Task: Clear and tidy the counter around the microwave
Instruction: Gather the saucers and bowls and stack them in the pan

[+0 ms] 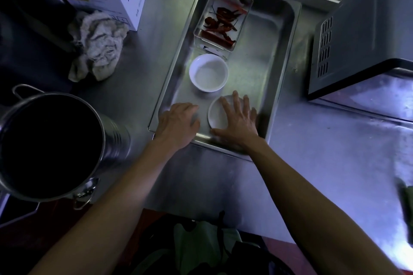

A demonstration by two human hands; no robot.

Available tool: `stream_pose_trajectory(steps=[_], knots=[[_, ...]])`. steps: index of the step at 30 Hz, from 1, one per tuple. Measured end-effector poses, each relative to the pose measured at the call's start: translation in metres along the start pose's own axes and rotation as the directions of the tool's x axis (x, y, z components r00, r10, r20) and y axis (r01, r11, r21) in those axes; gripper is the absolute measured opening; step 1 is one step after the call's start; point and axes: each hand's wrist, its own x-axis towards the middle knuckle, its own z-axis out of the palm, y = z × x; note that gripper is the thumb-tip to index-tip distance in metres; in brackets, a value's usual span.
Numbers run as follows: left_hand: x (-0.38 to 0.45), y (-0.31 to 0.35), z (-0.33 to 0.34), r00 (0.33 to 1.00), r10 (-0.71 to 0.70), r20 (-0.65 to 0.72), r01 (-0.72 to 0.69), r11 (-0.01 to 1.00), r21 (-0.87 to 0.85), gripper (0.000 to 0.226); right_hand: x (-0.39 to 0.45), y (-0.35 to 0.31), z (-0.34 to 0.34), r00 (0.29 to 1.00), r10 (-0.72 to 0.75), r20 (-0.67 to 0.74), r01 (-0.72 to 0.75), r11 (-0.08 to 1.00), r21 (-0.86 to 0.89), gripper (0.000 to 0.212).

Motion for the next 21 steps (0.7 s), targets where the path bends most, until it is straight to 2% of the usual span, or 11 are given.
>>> stream_pose_trajectory(steps=[4,9,11,16,21], knots=[[-0.001,0.008,-0.003,0.999,0.033,0.031,-0.033,0.999,0.016,0.047,-0.009,-0.001,-0.008,0.999,0.036,-0.017,-0.036,0.999,0.026,0.102],[-0.007,0.031,-0.015,0.989,0.125,0.078,-0.134,0.984,0.117,0.037,-0.050,0.004,-0.032,0.974,0.044,-0.222,-0.017,0.992,0.122,0.076],[-0.009,0.047,-0.017,0.985,0.154,0.081,-0.165,0.976,0.142,0.043,-0.072,0.015,-0.043,0.956,0.066,-0.284,-0.023,0.988,0.152,0.070],[-0.018,0.106,-0.003,0.951,0.294,0.099,-0.308,0.933,0.189,0.048,-0.135,0.067,-0.053,0.917,0.219,-0.334,-0.125,0.952,0.280,0.061],[-0.039,0.198,0.033,0.890,0.429,0.154,-0.453,0.870,0.194,0.051,-0.219,0.140,-0.041,0.872,0.357,-0.333,-0.238,0.907,0.348,0.061]])
